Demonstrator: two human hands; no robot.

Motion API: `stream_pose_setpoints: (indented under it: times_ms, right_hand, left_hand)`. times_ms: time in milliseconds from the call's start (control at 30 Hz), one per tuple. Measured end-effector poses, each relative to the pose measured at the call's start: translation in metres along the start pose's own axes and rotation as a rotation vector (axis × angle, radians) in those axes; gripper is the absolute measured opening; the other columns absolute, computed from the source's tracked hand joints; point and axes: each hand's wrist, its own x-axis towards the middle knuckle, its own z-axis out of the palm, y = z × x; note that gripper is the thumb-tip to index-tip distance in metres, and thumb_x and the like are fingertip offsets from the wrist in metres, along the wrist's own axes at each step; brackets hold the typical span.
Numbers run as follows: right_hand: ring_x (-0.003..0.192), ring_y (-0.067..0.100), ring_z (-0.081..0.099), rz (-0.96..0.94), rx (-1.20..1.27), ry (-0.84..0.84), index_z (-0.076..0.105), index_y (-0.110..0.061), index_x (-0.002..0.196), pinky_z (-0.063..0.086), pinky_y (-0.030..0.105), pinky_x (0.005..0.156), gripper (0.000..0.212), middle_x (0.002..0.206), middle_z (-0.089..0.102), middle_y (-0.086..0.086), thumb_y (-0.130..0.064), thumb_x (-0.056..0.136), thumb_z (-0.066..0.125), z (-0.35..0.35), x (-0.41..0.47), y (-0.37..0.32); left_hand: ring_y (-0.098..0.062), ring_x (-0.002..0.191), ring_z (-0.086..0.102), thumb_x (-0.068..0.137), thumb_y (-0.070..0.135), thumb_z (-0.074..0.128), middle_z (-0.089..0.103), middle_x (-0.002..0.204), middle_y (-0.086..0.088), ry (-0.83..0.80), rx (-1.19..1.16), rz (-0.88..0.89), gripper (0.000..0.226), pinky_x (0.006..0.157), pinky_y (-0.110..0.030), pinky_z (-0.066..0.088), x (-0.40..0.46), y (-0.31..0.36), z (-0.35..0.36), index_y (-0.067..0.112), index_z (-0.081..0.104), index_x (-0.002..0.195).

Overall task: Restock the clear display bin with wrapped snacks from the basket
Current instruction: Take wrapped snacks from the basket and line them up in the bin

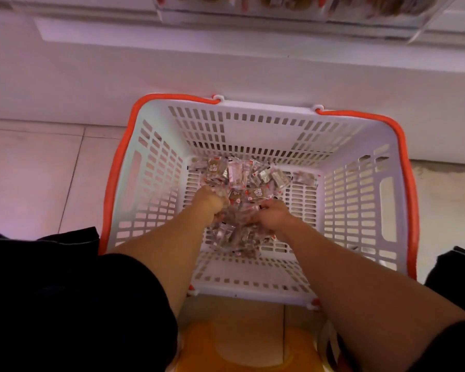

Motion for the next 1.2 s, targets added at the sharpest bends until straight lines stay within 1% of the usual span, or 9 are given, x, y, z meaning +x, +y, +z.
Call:
stream_pose_setpoints:
  times_ms: [167, 300, 400, 533, 633, 767, 967, 1067, 1200]
  right_hand:
    - [0.065, 0.023, 0.063, -0.056, -0.030, -0.028, 0.066, 0.009, 0.109, 0.046, 0.028, 0.051, 0.027, 0.102, 0.072, 0.025, 0.004, 0.083, 0.073, -0.023, -0.012, -0.015]
    - [0.049, 0.018, 0.058, -0.109, -0.035, -0.094, 0.064, 0.009, 0.111, 0.040, 0.025, 0.040, 0.023, 0.097, 0.073, 0.024, 0.001, 0.090, 0.066, -0.033, -0.028, -0.028]
    - [0.054, 0.017, 0.062, -0.134, 0.012, -0.156, 0.061, 0.003, 0.116, 0.048, 0.027, 0.054, 0.026, 0.077, 0.072, 0.009, -0.008, 0.092, 0.066, -0.040, -0.042, -0.039]
    - [0.086, 0.016, 0.066, -0.314, -0.191, -0.080, 0.064, -0.006, 0.119, 0.056, 0.032, 0.072, 0.036, 0.106, 0.071, 0.009, -0.017, 0.086, 0.075, -0.050, -0.073, -0.058]
    - [0.107, 0.021, 0.061, -0.466, -0.301, -0.063, 0.054, -0.001, 0.134, 0.051, 0.039, 0.097, 0.057, 0.132, 0.061, 0.016, -0.012, 0.083, 0.077, -0.057, -0.108, -0.084]
    - [0.091, 0.028, 0.061, -0.559, -0.328, -0.283, 0.057, 0.012, 0.120, 0.055, 0.045, 0.086, 0.033, 0.108, 0.063, 0.032, 0.005, 0.089, 0.065, -0.076, -0.176, -0.134]
    - [0.087, 0.026, 0.071, -0.623, 0.072, -0.598, 0.057, -0.002, 0.128, 0.060, 0.033, 0.076, 0.042, 0.111, 0.067, 0.021, 0.002, 0.086, 0.063, -0.117, -0.297, -0.193]
    - [0.084, 0.024, 0.074, -0.755, 0.409, -0.556, 0.063, -0.001, 0.114, 0.060, 0.030, 0.074, 0.033, 0.103, 0.071, 0.020, 0.002, 0.081, 0.062, -0.124, -0.333, -0.207]
    - [0.080, 0.022, 0.074, -0.895, 0.634, -0.418, 0.065, -0.003, 0.098, 0.060, 0.026, 0.069, 0.021, 0.092, 0.074, 0.016, -0.001, 0.077, 0.065, -0.128, -0.350, -0.226]
  left_hand:
    - [-0.036, 0.102, 0.068, 0.089, -0.001, 0.069, 0.066, 0.112, -0.022, 0.012, 0.145, 0.033, 0.020, 0.088, -0.046, 0.059, -0.007, -0.013, -0.011, -0.004, 0.063, 0.108]
    - [-0.033, 0.076, 0.071, 0.084, -0.001, 0.074, 0.068, 0.101, -0.016, -0.051, 0.049, 0.047, 0.022, 0.073, -0.041, 0.061, -0.024, -0.017, -0.027, 0.008, 0.060, 0.097]
    - [-0.021, 0.061, 0.061, 0.080, 0.003, 0.080, 0.071, 0.102, -0.013, -0.112, 0.009, 0.122, 0.039, 0.057, -0.031, 0.051, -0.040, -0.004, -0.041, 0.017, 0.062, 0.112]
    - [-0.015, 0.069, 0.059, 0.070, 0.005, 0.087, 0.068, 0.110, -0.010, -0.177, 0.021, 0.265, 0.056, 0.055, -0.026, 0.048, -0.068, 0.023, -0.061, 0.020, 0.065, 0.120]
    - [-0.012, 0.070, 0.068, 0.072, 0.003, 0.086, 0.074, 0.094, -0.007, -0.252, 0.017, 0.328, 0.038, 0.056, -0.022, 0.052, -0.097, 0.044, -0.078, 0.008, 0.070, 0.106]
    - [-0.017, 0.076, 0.070, 0.081, -0.004, 0.076, 0.072, 0.084, -0.007, -0.425, 0.163, 0.439, 0.027, 0.066, -0.033, 0.062, -0.156, 0.093, -0.114, 0.010, 0.063, 0.100]
    - [-0.015, 0.064, 0.068, 0.092, 0.019, 0.071, 0.066, 0.067, 0.005, -0.431, 0.519, 0.751, 0.014, 0.055, -0.035, 0.060, -0.275, 0.171, -0.169, 0.027, 0.066, 0.102]
    - [-0.011, 0.056, 0.067, 0.095, 0.024, 0.066, 0.071, 0.077, 0.010, -0.372, 0.289, 0.920, 0.014, 0.049, -0.029, 0.058, -0.314, 0.188, -0.175, 0.028, 0.066, 0.108]
    - [-0.021, 0.063, 0.074, 0.101, 0.019, 0.054, 0.077, 0.091, -0.003, -0.555, -0.203, 0.842, 0.018, 0.051, -0.029, 0.060, -0.340, 0.206, -0.166, 0.028, 0.065, 0.112]
